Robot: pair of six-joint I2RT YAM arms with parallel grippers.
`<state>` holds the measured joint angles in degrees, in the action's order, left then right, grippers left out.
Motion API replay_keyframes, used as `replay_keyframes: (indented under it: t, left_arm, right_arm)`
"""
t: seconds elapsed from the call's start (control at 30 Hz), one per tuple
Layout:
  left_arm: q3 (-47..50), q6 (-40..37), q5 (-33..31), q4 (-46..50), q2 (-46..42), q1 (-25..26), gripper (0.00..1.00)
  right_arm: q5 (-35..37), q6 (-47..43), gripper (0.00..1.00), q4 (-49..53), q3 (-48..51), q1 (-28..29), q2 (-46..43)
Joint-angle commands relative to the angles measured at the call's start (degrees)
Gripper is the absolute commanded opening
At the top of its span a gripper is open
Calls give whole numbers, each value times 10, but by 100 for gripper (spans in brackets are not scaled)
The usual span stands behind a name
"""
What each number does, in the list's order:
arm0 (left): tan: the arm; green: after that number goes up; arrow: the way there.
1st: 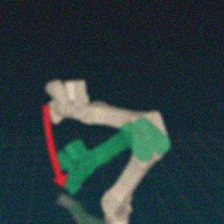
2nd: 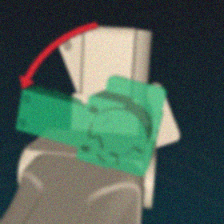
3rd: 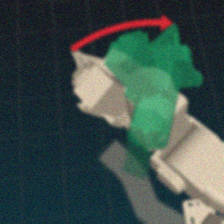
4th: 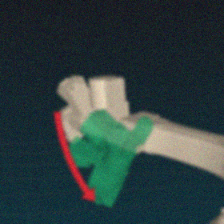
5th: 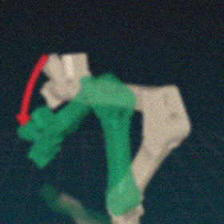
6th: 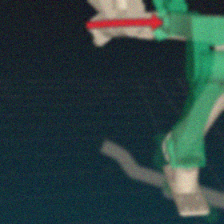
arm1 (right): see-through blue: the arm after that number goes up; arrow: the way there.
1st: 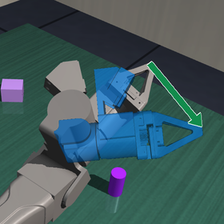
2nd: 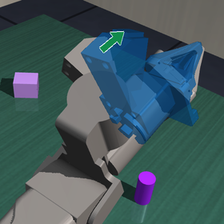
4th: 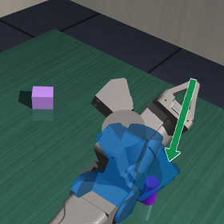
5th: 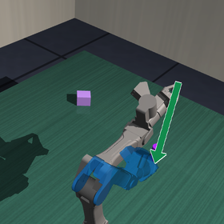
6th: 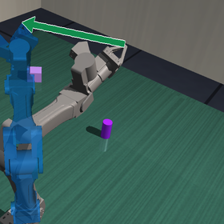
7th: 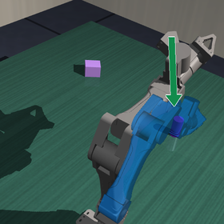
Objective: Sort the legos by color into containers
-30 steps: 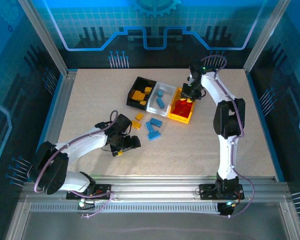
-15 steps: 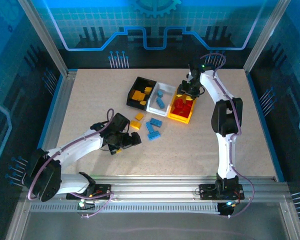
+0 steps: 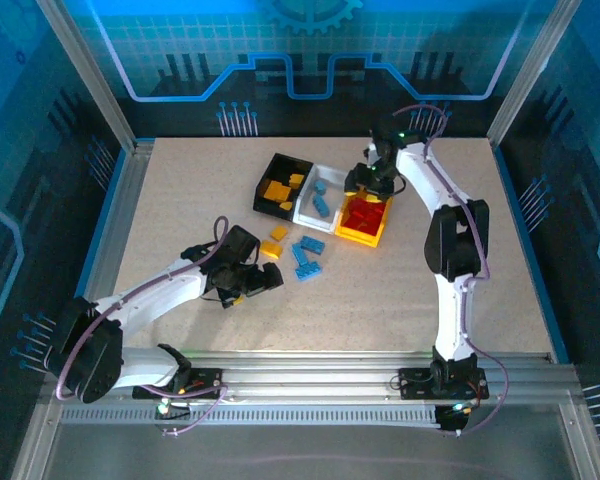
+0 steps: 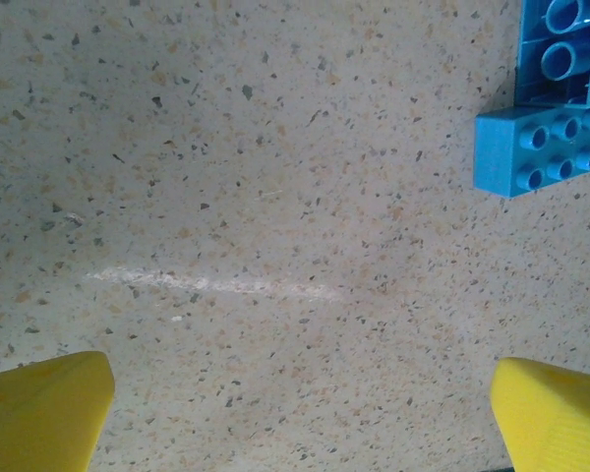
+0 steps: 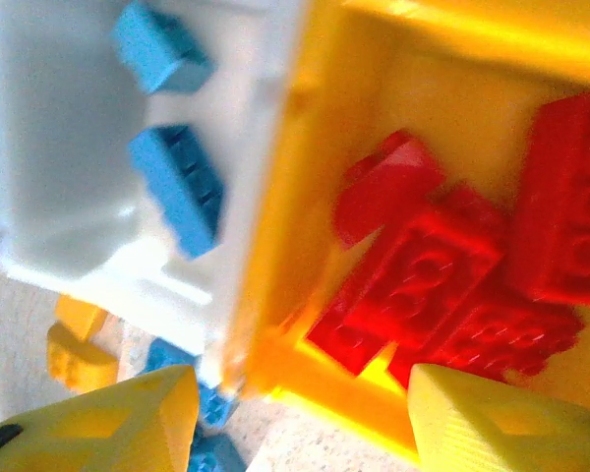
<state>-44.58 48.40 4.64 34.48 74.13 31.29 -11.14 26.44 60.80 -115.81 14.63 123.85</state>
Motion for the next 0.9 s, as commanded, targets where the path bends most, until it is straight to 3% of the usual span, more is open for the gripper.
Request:
replay_keyframes:
  t: [0.0, 0.2, 0.3, 0.5, 0.87]
  left_arm:
    - [1, 12, -12, -6, -15, 4, 99]
    - [2, 5, -18, 0, -23, 4, 99]
    - [-1, 2, -24, 2, -25, 4, 99]
    - [-10, -2, -45, 18, -43, 4, 99]
    - [7, 0, -64, 58, -96, 2, 99]
  right_arm:
    - [5, -53, 60, -1, 26, 64, -52]
    - [80, -94, 64, 32, 63, 172, -56]
    - [77, -77, 67, 24, 81, 202, -42]
    - [59, -50, 70, 16, 72, 233, 4]
    - [53, -56, 61, 24, 12, 246, 86]
